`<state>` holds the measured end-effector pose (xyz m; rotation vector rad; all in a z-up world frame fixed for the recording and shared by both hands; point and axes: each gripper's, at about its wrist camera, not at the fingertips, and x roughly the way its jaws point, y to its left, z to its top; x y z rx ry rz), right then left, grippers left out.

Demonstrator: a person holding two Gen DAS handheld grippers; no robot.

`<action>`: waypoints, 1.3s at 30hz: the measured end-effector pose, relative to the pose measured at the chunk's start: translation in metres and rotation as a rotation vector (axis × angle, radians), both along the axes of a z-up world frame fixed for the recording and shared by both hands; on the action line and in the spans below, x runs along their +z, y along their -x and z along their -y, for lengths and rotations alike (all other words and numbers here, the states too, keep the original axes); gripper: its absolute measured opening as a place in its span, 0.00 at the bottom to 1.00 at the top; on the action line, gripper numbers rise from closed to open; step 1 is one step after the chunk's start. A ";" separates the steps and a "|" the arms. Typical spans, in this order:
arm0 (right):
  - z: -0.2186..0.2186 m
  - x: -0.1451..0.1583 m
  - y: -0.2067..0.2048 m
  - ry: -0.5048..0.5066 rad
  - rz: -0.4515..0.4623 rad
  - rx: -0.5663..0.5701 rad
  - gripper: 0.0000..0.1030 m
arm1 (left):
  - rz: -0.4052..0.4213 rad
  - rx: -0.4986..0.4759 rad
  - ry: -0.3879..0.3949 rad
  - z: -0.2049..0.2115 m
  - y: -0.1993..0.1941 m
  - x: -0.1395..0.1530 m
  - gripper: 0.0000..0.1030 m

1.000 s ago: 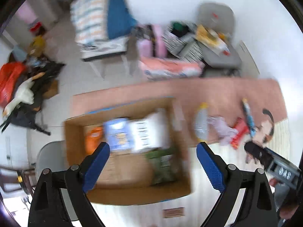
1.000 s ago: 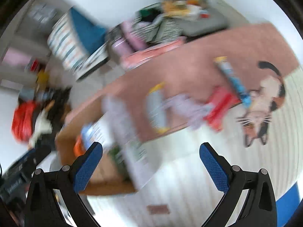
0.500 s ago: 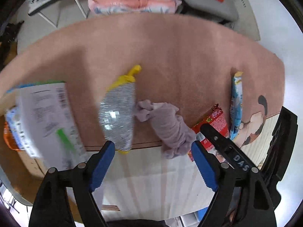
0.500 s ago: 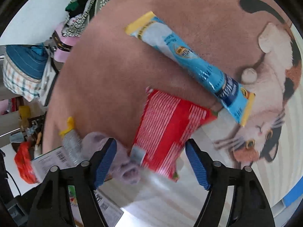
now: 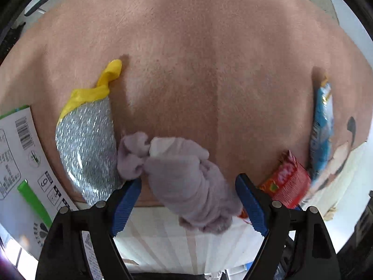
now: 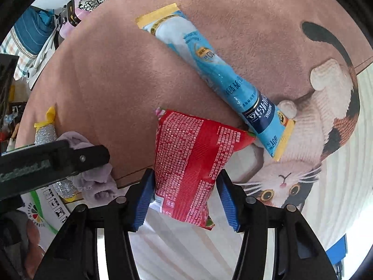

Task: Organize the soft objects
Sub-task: 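Grasp the lilac sock with the left tool while the right tool grasps the red snack bag, then carry the sock and red bag into the box and release them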

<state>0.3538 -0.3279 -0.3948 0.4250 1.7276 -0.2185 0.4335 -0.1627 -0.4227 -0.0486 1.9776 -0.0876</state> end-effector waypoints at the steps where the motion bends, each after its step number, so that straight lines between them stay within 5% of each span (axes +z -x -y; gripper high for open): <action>1: -0.001 -0.002 -0.003 0.000 -0.008 -0.002 0.56 | 0.009 -0.009 -0.010 0.002 -0.001 -0.001 0.77; 4: 0.000 -0.008 -0.007 0.000 -0.025 -0.016 0.58 | 0.032 -0.032 -0.040 0.008 -0.002 -0.004 0.64; 7: -0.001 -0.013 -0.015 0.019 -0.034 -0.010 0.58 | 0.083 -0.085 -0.074 0.013 -0.004 0.004 0.39; 12: -0.010 -0.008 -0.013 0.031 -0.018 -0.001 0.47 | 0.154 -0.106 -0.053 0.013 0.005 0.026 0.37; 19: -0.027 0.055 0.003 -0.002 0.118 0.058 0.46 | 0.349 -0.109 0.041 -0.017 0.035 0.125 0.37; 23: -0.061 0.112 0.015 -0.040 0.223 0.145 0.46 | 0.457 -0.075 0.106 -0.067 0.070 0.188 0.37; 28: -0.135 0.167 0.038 -0.127 0.304 0.293 0.46 | 0.508 -0.017 0.077 -0.158 0.111 0.230 0.37; 33: -0.235 0.186 0.055 -0.209 0.326 0.461 0.46 | 0.461 0.078 -0.033 -0.261 0.138 0.231 0.37; 39: -0.356 0.159 0.063 -0.209 0.279 0.639 0.46 | 0.301 0.241 -0.018 -0.347 0.144 0.170 0.37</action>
